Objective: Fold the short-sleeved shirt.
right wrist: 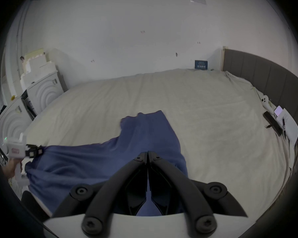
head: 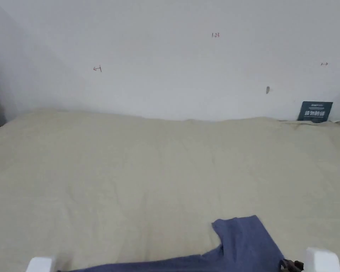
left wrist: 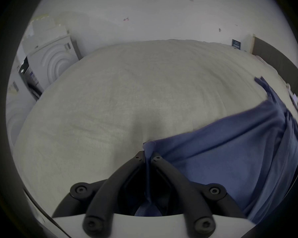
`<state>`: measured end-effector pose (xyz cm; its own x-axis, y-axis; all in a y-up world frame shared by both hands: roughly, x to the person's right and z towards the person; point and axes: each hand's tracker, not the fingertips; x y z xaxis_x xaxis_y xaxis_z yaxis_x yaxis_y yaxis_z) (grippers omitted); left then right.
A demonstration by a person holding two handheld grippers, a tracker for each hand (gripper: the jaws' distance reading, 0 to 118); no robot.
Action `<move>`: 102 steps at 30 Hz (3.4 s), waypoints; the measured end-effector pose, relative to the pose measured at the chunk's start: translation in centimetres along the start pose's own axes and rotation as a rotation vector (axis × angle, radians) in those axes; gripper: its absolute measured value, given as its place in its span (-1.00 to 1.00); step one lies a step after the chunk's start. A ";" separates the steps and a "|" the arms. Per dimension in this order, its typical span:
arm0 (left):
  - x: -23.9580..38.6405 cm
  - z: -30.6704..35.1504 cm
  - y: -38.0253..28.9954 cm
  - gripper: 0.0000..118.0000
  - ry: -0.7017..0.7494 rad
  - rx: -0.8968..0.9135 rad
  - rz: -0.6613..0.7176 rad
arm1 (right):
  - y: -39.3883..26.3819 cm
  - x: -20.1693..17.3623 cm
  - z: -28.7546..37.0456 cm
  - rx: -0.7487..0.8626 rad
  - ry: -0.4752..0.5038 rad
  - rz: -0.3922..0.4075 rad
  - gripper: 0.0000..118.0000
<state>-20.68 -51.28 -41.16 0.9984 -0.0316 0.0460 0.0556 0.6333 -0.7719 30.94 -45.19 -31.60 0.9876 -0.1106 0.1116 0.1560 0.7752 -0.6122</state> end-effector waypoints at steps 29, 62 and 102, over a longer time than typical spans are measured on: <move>-1.6 -0.7 1.3 -0.95 -0.078 -0.064 0.044 | 3.1 3.1 -11.4 -0.349 -0.064 0.045 0.00; -3.8 6.7 1.7 -0.95 -0.245 0.136 0.105 | 3.2 2.4 -4.3 -0.188 0.126 -0.074 -0.97; -12.3 22.4 -8.1 0.37 -0.249 0.390 0.200 | -6.2 3.8 16.7 0.139 -0.002 -0.026 0.62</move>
<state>-33.51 -38.75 -21.25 0.9551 0.2757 0.1080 -0.1905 0.8514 -0.4888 33.41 -40.05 -14.27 0.9833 -0.1304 0.1272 0.1768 0.8510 -0.4946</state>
